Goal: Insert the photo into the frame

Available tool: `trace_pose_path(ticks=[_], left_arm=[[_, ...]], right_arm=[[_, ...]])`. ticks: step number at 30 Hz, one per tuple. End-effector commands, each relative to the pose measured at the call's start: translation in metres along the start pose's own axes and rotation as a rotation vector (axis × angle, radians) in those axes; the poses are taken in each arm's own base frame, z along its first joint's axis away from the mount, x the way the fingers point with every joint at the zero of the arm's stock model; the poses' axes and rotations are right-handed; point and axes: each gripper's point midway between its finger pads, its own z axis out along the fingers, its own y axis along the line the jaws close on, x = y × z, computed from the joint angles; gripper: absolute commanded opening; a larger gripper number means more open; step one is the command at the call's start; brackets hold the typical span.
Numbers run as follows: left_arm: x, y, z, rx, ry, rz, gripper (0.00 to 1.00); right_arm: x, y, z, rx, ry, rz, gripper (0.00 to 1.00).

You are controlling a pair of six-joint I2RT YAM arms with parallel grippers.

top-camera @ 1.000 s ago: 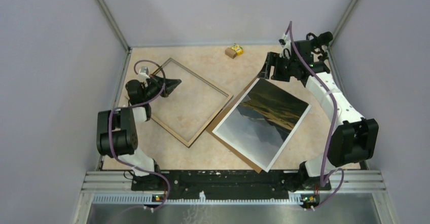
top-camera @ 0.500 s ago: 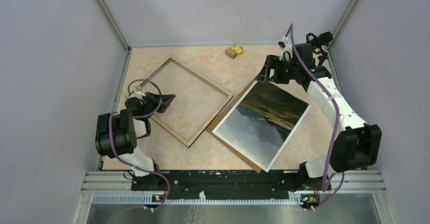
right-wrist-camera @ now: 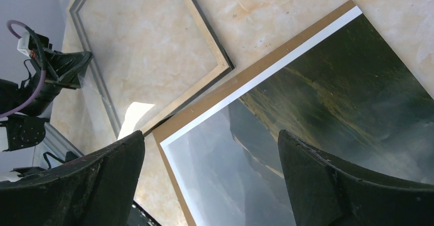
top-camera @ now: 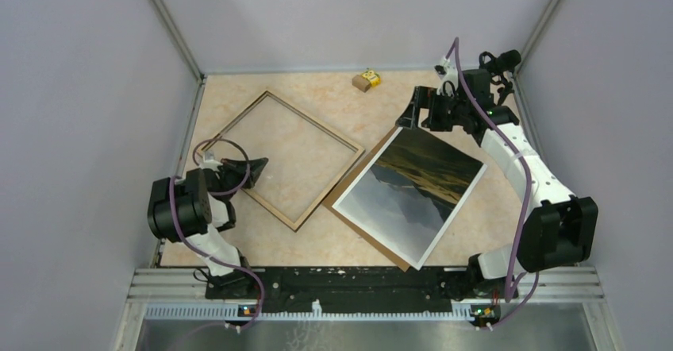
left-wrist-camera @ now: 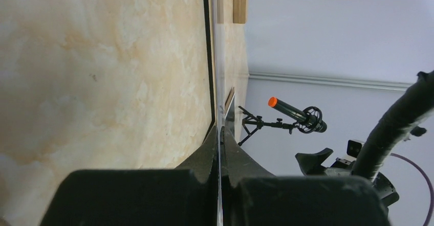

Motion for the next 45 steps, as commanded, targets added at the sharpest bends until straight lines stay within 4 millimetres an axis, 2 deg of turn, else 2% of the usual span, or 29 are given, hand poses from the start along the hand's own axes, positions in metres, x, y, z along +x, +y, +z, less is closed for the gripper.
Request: trace_pose_path(ticks=[1, 9, 45], left_arm=[[-0.010, -0.014, -0.009, 0.068, -0.065, 0.059, 0.00], [-0.024, -0.015, -0.012, 0.053, -0.117, 0.070, 0.00], [-0.028, 0.007, -0.026, 0.004, -0.172, -0.014, 0.00]], right_arm=[[-0.016, 0.012, -0.011, -0.032, -0.071, -0.047, 0.99], [-0.015, 0.011, -0.009, -0.034, -0.071, -0.042, 0.99], [-0.013, 0.012, -0.009, -0.046, -0.072, -0.039, 0.99]])
